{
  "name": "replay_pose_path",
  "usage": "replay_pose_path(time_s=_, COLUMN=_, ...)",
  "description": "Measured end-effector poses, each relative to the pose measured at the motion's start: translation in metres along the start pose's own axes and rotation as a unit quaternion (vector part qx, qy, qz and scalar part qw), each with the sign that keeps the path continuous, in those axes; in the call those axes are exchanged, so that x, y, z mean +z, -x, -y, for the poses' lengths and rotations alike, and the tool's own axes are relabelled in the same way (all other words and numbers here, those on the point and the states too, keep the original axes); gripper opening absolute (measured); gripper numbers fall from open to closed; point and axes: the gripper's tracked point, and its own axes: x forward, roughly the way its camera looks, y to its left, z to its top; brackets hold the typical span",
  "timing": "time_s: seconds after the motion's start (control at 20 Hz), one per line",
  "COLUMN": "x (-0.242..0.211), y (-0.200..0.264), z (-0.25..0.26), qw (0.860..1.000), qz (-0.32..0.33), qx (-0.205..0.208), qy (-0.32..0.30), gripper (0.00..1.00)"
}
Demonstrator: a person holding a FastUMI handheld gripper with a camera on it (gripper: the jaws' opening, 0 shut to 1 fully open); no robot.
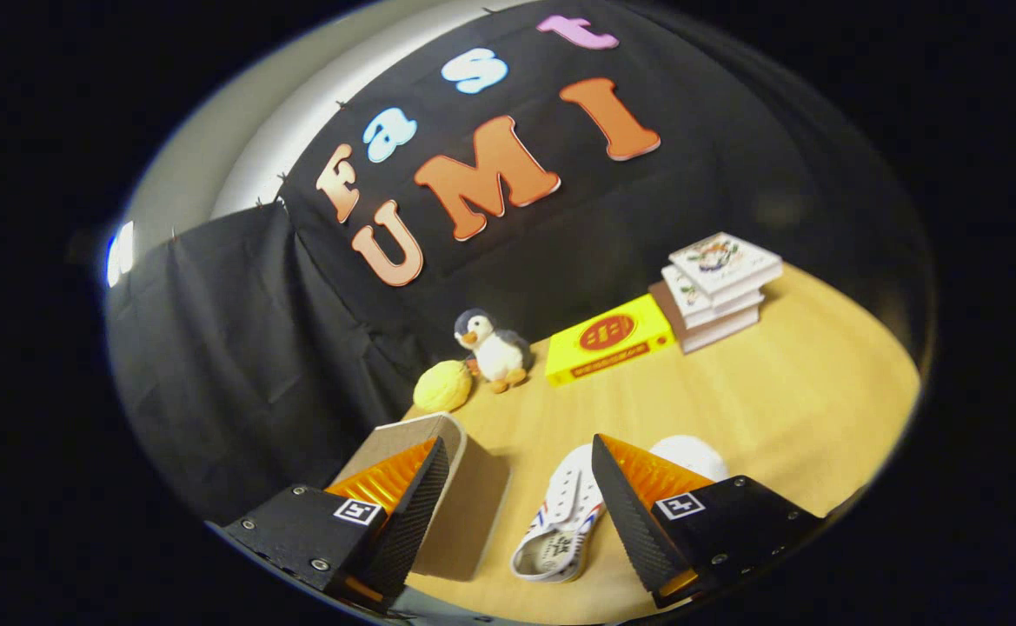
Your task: Open the storage box then place both shoes into the box .Put the left shoe in first, then the right shoe, with the right side of both shoes facing outward in a uniform manner.
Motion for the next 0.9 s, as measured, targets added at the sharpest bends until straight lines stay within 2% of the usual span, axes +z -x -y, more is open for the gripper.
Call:
replay_pose_path(time_s=0.15, x=-0.028, y=-0.017, z=-0.015, qw=0.993, qz=-0.065, qx=0.067, qy=-0.078, gripper=0.98)
replay_pose_path(time_s=0.3, x=-0.046, y=-0.037, z=-0.035, qw=0.972, qz=-0.116, qx=0.130, qy=-0.158, gripper=0.98)
replay_pose_path(time_s=0.45, x=-0.070, y=-0.055, z=-0.047, qw=0.956, qz=-0.163, qx=0.161, qy=-0.183, gripper=0.98)
replay_pose_path(time_s=0.6, x=-0.091, y=-0.068, z=-0.068, qw=0.931, qz=-0.210, qx=0.205, qy=-0.217, gripper=0.97)
replay_pose_path(time_s=0.9, x=-0.125, y=-0.078, z=-0.087, qw=0.891, qz=-0.279, qx=0.244, qy=-0.261, gripper=0.97)
